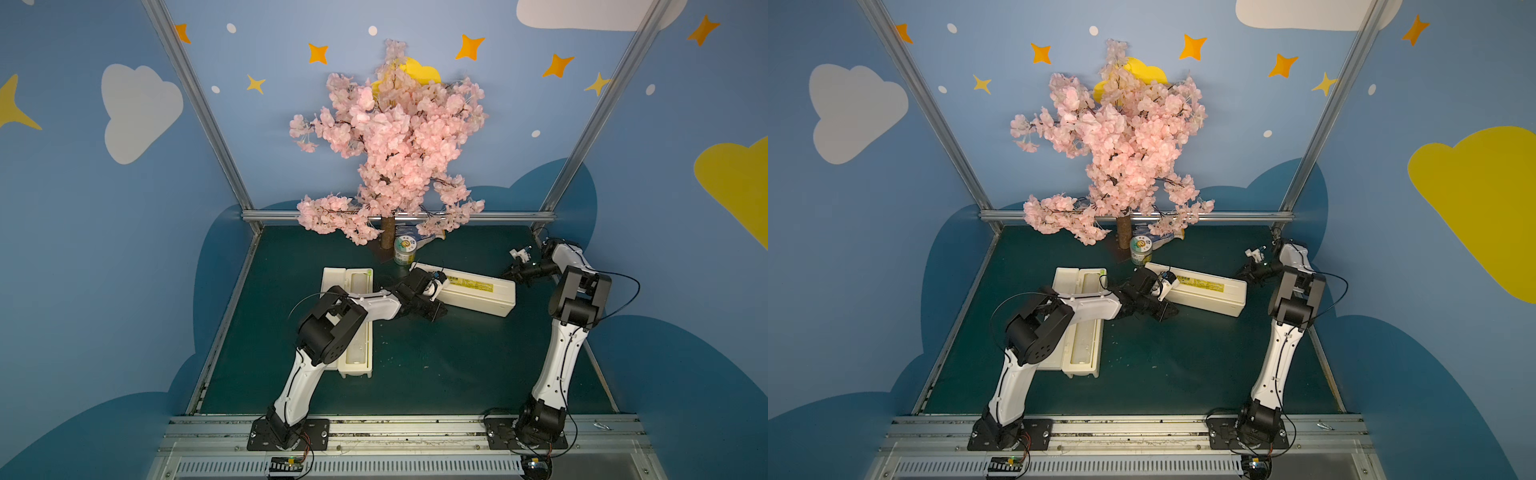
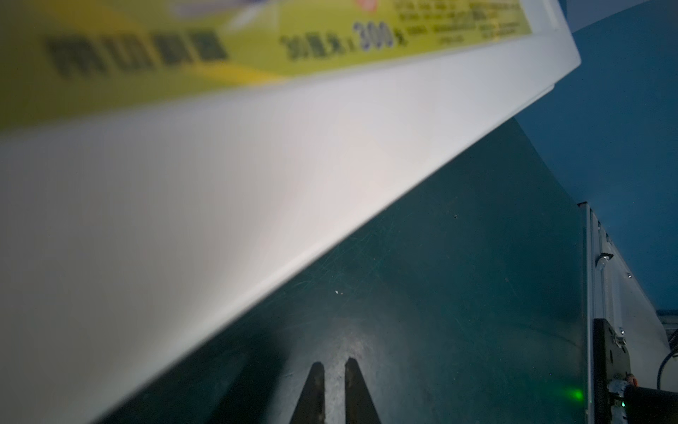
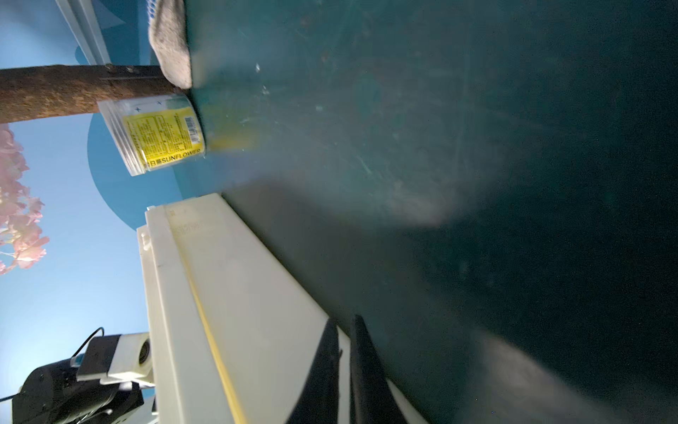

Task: Put plastic wrap rolls into dispensers
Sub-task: Adjust the plastic wrap cutting box at the center of the board.

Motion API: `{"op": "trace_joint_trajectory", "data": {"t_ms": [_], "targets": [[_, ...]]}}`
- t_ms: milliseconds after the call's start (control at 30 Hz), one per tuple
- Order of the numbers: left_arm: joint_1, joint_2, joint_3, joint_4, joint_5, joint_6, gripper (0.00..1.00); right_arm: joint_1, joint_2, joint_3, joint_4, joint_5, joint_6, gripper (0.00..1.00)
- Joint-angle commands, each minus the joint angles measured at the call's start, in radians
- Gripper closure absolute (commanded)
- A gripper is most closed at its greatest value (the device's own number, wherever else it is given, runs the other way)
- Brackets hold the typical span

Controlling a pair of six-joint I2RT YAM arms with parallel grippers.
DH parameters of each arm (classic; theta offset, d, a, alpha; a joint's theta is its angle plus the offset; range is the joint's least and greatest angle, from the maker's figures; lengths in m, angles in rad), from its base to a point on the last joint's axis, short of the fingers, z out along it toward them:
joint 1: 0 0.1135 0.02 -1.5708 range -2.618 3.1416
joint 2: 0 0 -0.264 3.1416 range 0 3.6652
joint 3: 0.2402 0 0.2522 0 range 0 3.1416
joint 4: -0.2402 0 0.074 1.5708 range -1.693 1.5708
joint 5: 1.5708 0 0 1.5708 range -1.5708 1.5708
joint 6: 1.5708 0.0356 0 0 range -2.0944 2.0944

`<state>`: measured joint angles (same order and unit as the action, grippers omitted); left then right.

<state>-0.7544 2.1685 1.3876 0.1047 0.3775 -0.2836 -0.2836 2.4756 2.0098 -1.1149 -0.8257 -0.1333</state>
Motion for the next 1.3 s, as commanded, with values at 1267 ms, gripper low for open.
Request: {"op": "trace_joint_trajectory", "data": {"t_ms": [1267], "targets": [[0.243,0.129,0.167,-0.112,0.181,-0.151,0.76,0.255,-0.723,-1.066,0.540,0.128,0.441,0.91]]}}
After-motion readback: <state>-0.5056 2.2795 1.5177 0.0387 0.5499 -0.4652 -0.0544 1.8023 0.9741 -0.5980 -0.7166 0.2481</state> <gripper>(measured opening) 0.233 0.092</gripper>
